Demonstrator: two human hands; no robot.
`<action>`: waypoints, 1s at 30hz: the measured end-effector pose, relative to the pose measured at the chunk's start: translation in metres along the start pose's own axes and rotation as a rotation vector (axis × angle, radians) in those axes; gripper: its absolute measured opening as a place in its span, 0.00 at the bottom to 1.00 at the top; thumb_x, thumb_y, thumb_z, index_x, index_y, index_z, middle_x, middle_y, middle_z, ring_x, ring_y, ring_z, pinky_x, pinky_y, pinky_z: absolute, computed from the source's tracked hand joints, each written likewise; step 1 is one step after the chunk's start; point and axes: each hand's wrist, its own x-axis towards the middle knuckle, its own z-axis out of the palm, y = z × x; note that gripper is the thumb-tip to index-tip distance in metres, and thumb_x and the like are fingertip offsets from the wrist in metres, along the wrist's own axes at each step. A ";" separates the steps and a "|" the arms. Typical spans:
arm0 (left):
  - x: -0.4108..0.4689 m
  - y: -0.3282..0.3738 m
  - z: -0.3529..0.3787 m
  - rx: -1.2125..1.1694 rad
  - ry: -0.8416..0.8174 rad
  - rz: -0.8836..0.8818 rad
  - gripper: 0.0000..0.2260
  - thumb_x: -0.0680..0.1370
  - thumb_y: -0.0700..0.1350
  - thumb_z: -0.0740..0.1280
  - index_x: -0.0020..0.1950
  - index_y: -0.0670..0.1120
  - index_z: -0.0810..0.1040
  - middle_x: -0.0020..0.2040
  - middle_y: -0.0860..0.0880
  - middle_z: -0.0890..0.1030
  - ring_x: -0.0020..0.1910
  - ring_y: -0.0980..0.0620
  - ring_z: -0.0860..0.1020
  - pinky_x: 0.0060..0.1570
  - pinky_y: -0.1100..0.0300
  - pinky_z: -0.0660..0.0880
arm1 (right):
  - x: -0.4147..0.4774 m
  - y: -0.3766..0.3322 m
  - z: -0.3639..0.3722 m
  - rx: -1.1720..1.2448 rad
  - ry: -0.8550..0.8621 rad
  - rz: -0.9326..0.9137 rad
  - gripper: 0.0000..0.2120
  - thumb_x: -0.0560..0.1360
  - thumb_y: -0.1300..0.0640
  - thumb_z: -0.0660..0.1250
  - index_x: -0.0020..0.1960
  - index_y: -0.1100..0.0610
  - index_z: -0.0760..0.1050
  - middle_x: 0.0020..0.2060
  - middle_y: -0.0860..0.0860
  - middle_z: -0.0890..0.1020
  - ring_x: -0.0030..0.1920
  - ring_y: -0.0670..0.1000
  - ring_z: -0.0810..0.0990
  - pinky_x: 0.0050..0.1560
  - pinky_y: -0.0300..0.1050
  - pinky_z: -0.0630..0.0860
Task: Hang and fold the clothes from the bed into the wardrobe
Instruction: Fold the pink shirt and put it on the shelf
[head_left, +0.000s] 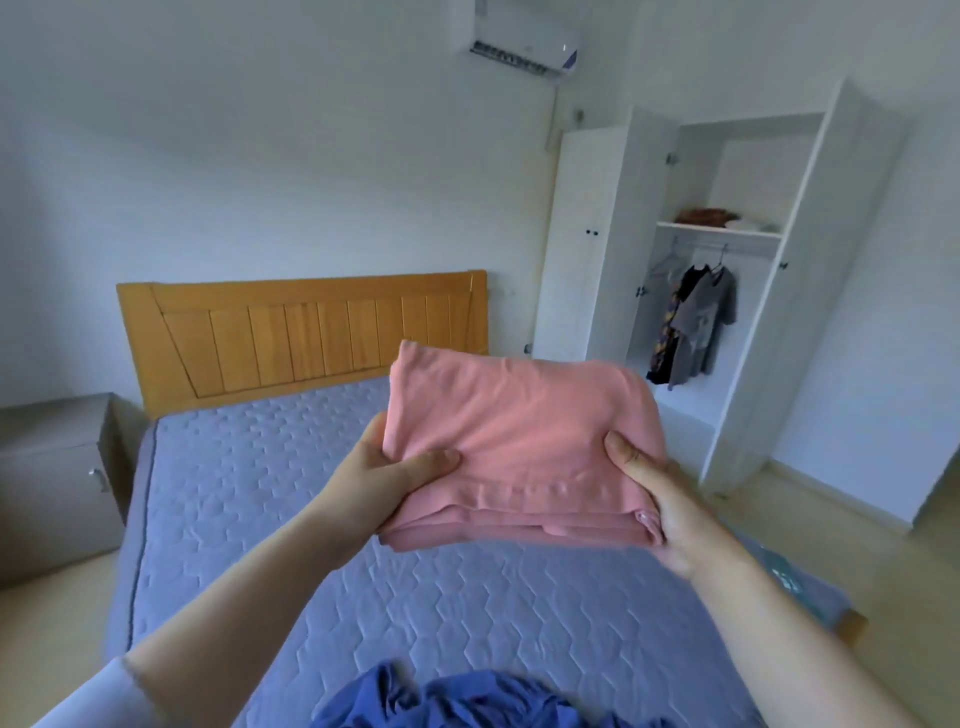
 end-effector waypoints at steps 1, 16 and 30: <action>-0.002 0.014 -0.002 0.002 -0.016 0.028 0.31 0.63 0.50 0.79 0.64 0.53 0.74 0.56 0.50 0.84 0.55 0.50 0.82 0.57 0.50 0.78 | -0.008 -0.011 0.006 -0.010 0.040 -0.038 0.31 0.58 0.44 0.80 0.55 0.61 0.82 0.49 0.58 0.86 0.46 0.54 0.86 0.39 0.45 0.82; -0.036 0.138 0.121 -0.151 -0.198 0.228 0.21 0.67 0.55 0.75 0.56 0.50 0.79 0.49 0.51 0.86 0.48 0.52 0.84 0.43 0.59 0.79 | -0.143 -0.127 -0.054 -0.283 0.442 -0.520 0.32 0.56 0.35 0.79 0.46 0.59 0.76 0.25 0.52 0.77 0.24 0.50 0.73 0.23 0.37 0.65; -0.055 0.157 0.404 -0.244 -0.402 0.315 0.23 0.65 0.53 0.79 0.58 0.50 0.78 0.49 0.52 0.85 0.48 0.53 0.84 0.45 0.59 0.79 | -0.274 -0.220 -0.288 -0.221 0.497 -0.429 0.49 0.43 0.33 0.82 0.59 0.54 0.80 0.53 0.51 0.85 0.53 0.51 0.84 0.49 0.47 0.82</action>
